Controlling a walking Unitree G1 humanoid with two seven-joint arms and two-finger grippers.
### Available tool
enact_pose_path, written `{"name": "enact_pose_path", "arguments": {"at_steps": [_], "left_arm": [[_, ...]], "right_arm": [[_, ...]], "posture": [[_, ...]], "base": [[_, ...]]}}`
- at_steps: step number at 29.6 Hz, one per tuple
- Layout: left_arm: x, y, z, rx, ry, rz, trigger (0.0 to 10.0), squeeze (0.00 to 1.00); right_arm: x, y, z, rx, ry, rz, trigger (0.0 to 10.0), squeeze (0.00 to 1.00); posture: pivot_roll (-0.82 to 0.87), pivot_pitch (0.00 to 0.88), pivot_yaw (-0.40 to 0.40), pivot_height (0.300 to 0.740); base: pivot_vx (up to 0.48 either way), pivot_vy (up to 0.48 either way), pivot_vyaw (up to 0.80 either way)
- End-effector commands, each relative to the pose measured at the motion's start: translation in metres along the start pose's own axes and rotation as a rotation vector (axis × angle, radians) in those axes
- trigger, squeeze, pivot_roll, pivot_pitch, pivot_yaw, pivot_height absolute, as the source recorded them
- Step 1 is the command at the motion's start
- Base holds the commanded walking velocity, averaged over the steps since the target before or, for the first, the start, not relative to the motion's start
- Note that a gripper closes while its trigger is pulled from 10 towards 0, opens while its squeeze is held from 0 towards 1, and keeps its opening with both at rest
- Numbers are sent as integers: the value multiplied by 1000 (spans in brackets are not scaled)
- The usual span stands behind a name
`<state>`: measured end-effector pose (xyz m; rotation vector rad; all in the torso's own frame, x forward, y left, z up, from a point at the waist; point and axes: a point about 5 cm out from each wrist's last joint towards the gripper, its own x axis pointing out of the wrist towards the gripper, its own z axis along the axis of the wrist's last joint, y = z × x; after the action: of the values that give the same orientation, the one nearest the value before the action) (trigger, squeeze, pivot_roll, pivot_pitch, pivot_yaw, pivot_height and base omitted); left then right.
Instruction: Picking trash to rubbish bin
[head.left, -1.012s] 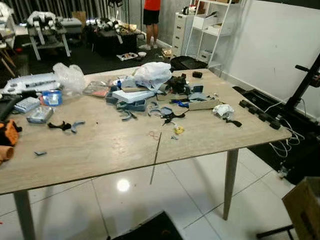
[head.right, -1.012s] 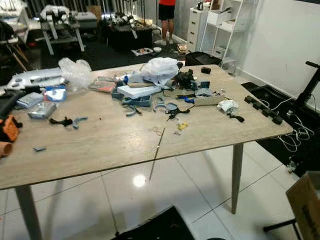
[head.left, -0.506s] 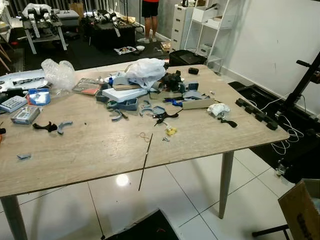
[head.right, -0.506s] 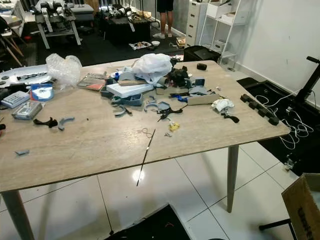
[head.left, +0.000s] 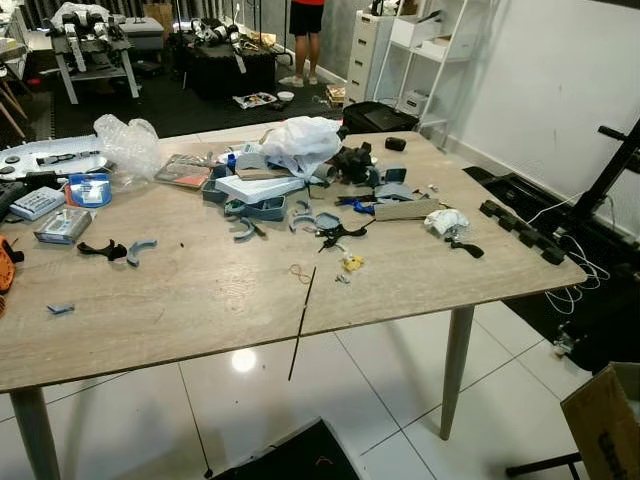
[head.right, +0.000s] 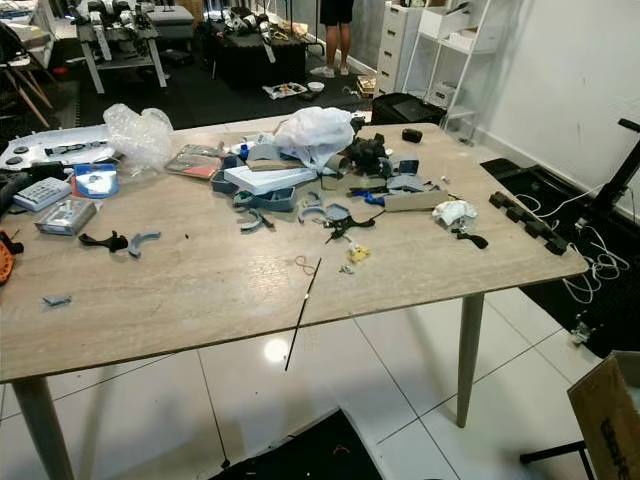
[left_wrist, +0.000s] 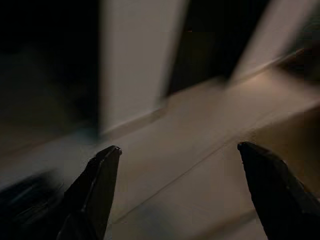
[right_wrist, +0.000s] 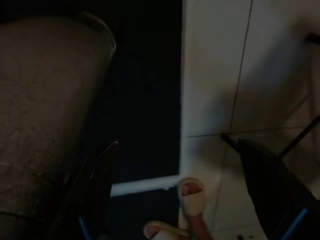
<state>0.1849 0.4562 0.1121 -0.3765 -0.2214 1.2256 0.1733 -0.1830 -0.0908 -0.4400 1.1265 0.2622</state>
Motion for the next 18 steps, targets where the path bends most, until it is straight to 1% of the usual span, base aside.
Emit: {"name": "enact_pose_path", "arguments": {"at_steps": [1, 2, 3, 4, 5, 6, 7, 8, 9, 10, 11, 12, 13, 14, 16, 17, 18], "left_arm": [[9, -13, 30, -35, -121, -74, 10000, 0], [9, -13, 30, -35, -121, -74, 10000, 0], [13, -58, 69, -145, -264, -275, 10000, 0], [11, -77, 85, -188, -325, -365, 10000, 0], [8, -93, 97, -229, -365, -444, 10000, 0], [8, -93, 97, -229, -365, -444, 10000, 0], [0, -114, 107, -284, -387, -570, 10000, 0], [0, -114, 107, -284, -387, -570, 10000, 0], [-10, -135, 114, -323, -394, -709, 10000, 0], [-25, -157, 116, -349, -387, -869, 10000, 0], [-25, -157, 116, -349, -387, -869, 10000, 0], [-43, -179, 111, -340, -362, -1028, 10000, 0], [-58, -196, 102, -307, -331, -1123, 10000, 0], [-67, -208, 92, -283, -296, -1184, 10000, 0], [-67, -208, 92, -283, -296, -1184, 10000, 0], [-78, -222, 76, -209, -254, -1248, 10000, 0], [-78, -222, 76, -209, -254, -1248, 10000, 0]], "right_arm": [[0, 13, -11, 2, 36, 52, 10000, 0], [0, 13, -11, 2, 36, 52, 10000, 0], [0, 13, -12, 5, 36, 51, 10000, 0], [0, 13, -12, 7, 36, 51, 10000, 0], [0, 13, -12, 8, 36, 51, 10000, 0], [0, 13, -12, 8, 36, 51, 10000, 0], [0, 14, -12, 9, 36, 51, 10000, 0], [0, 14, -12, 9, 36, 51, 10000, 0], [0, 14, -12, 9, 36, 52, 10000, 0], [0, 14, -12, 10, 36, 52, 10000, 0], [0, 14, -12, 10, 36, 52, 10000, 0], [0, 14, -12, 10, 37, 52, 10000, 0], [0, 14, -13, 10, 38, 53, 10000, 0], [0, 15, -13, 11, 38, 53, 10000, 0], [0, 15, -13, 11, 38, 53, 10000, 0], [0, 15, -14, 11, 40, 53, 10000, 0], [0, 15, -14, 11, 40, 53, 10000, 0]], "posture": [[-35, 160, 1, 740], [-35, 160, 1, 740], [-42, 159, 5, 740], [-42, 159, 6, 740], [-43, 159, 6, 740], [-43, 159, 6, 740], [-45, 159, 7, 740], [-45, 159, 7, 740], [-45, 159, 7, 740], [-46, 162, 8, 740], [-46, 162, 8, 740], [-46, 163, 8, 740], [-47, 167, 9, 740], [-47, 168, 9, 740], [-47, 168, 9, 740], [-50, 176, 11, 740], [-50, 176, 11, 740]], "base": [[0, 0, 0], [0, 0, 0], [0, 0, 0], [0, 0, 0], [0, 0, 0], [0, 0, 0], [0, 0, 0], [0, 0, 0], [0, 0, 0], [0, 0, 0], [0, 0, 0], [0, 0, 0], [0, 0, 0], [0, 0, 0], [0, 0, 0], [0, 0, 0], [0, 0, 0]]}}
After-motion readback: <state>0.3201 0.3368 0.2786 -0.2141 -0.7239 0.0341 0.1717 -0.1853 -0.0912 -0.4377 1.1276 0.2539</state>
